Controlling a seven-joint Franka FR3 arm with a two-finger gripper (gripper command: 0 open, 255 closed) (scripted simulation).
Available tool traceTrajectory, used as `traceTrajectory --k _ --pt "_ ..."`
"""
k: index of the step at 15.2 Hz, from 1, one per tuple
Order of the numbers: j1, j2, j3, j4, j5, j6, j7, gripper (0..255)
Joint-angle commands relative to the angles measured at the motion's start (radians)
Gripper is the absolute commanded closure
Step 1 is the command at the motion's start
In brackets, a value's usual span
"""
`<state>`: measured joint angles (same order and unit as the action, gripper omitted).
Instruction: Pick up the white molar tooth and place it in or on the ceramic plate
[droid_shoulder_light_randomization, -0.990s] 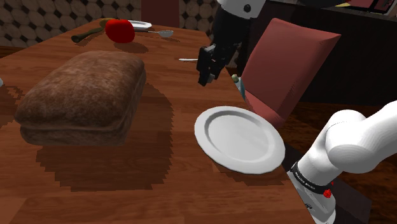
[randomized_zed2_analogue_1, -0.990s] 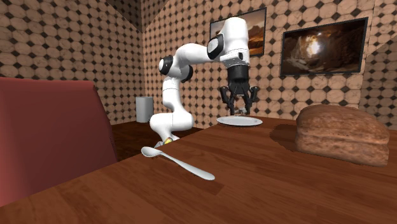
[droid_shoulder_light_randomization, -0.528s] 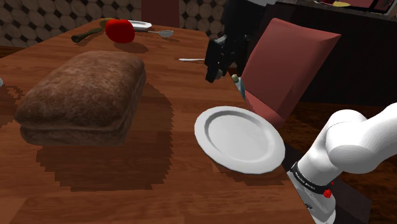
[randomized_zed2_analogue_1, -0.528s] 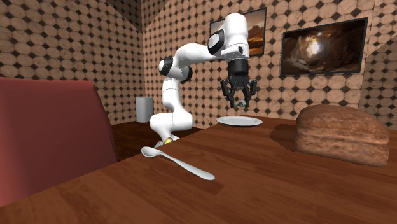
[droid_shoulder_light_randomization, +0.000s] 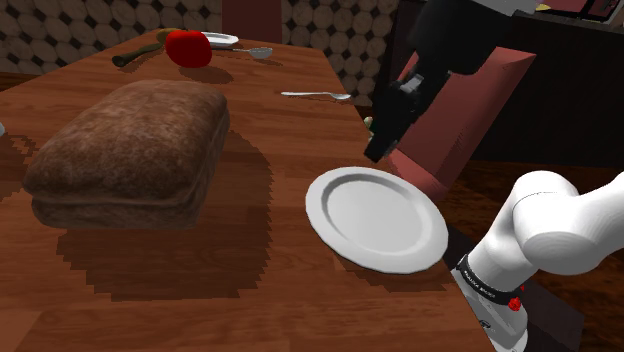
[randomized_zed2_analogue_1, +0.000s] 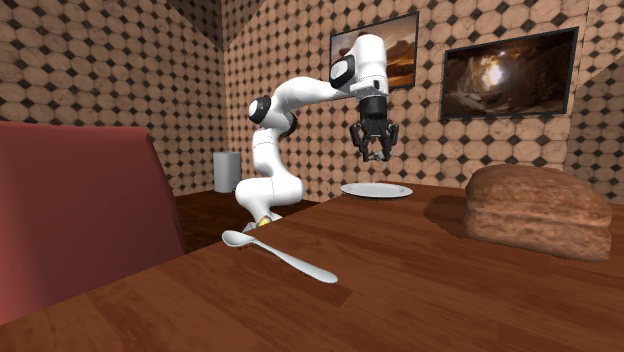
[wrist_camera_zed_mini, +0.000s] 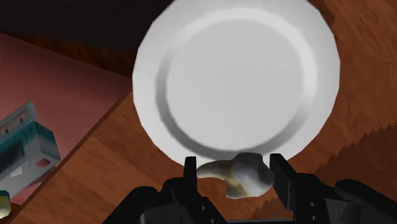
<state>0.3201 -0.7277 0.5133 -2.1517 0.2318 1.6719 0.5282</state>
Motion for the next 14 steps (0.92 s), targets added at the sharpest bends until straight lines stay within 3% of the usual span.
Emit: traceTrajectory --k 1,14 --pt "0.023 -0.038 0.023 -0.013 0.023 -0.021 0.036 255" --pt "0.049 -0.079 0.062 -0.208 0.065 0.135 0.035 255"
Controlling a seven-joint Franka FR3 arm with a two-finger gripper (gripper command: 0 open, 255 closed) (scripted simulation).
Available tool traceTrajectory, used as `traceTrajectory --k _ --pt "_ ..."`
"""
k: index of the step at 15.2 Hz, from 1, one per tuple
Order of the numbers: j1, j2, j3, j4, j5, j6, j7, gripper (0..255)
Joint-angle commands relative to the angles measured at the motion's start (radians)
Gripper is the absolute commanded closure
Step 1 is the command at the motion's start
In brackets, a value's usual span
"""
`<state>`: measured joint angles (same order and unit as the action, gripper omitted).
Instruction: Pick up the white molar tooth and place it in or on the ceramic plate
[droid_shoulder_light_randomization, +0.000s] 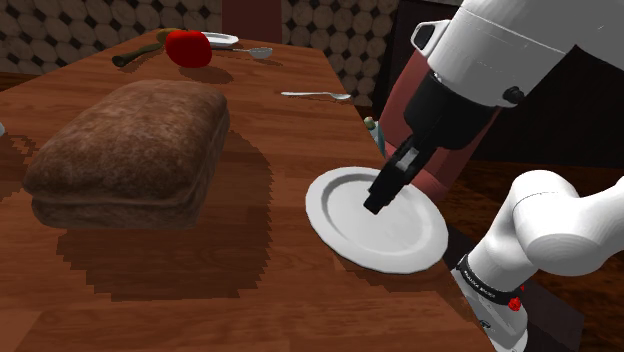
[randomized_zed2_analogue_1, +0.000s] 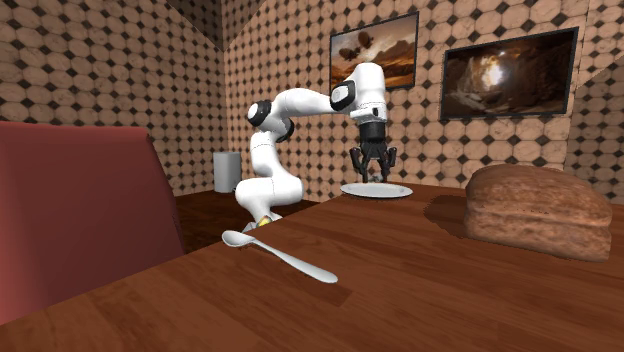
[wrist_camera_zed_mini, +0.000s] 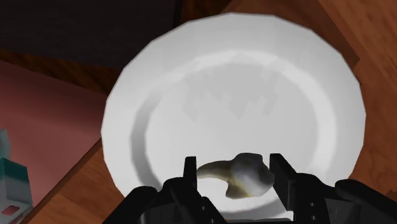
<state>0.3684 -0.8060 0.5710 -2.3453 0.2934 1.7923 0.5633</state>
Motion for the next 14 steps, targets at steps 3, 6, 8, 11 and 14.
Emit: traceTrajectory --k 3,6,8,11,14 --pt "0.004 -0.003 0.011 -0.037 0.009 0.035 0.0 255" --pt "0.004 -0.003 0.011 -0.037 0.009 0.035 0.0 255" --pt "0.004 -0.003 0.011 -0.037 0.009 0.035 0.0 255" --pt "0.004 -0.003 0.011 -0.036 0.009 0.034 0.0 0" --pt "0.004 -0.003 0.011 -0.036 0.009 0.034 0.0 0"
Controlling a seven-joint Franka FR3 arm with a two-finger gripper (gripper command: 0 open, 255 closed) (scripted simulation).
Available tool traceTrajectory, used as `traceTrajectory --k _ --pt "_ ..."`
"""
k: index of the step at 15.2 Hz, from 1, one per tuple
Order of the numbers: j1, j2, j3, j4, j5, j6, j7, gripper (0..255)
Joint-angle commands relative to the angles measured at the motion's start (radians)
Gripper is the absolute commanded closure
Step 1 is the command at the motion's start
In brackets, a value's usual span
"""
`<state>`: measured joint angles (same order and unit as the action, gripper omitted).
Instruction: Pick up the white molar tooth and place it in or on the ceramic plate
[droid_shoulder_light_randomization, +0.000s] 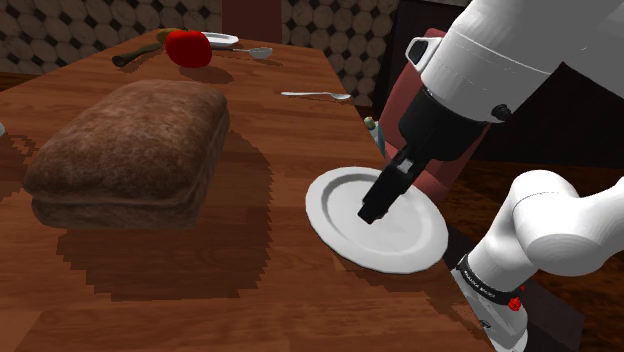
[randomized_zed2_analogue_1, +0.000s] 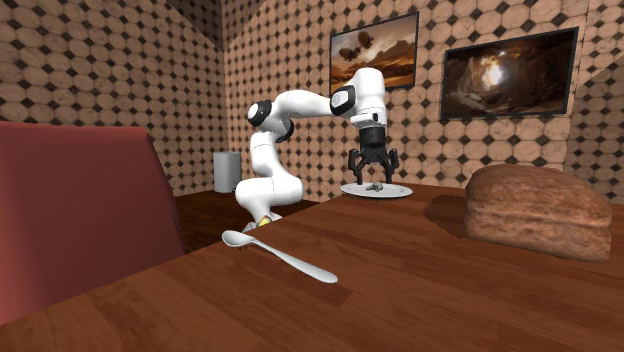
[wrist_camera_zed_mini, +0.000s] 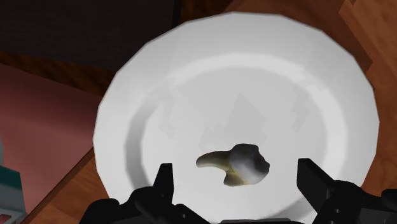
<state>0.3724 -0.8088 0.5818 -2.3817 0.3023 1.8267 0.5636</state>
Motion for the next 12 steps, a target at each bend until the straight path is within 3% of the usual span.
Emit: traceTrajectory --k 1,5,12 --pt "0.0 0.0 0.0 0.0 0.0 0.0 0.0 0" --pt "-0.005 -0.001 -0.032 0.123 -0.023 -0.124 0.007 0" --pt "-0.005 -0.001 -0.032 0.123 -0.023 -0.124 0.007 0"
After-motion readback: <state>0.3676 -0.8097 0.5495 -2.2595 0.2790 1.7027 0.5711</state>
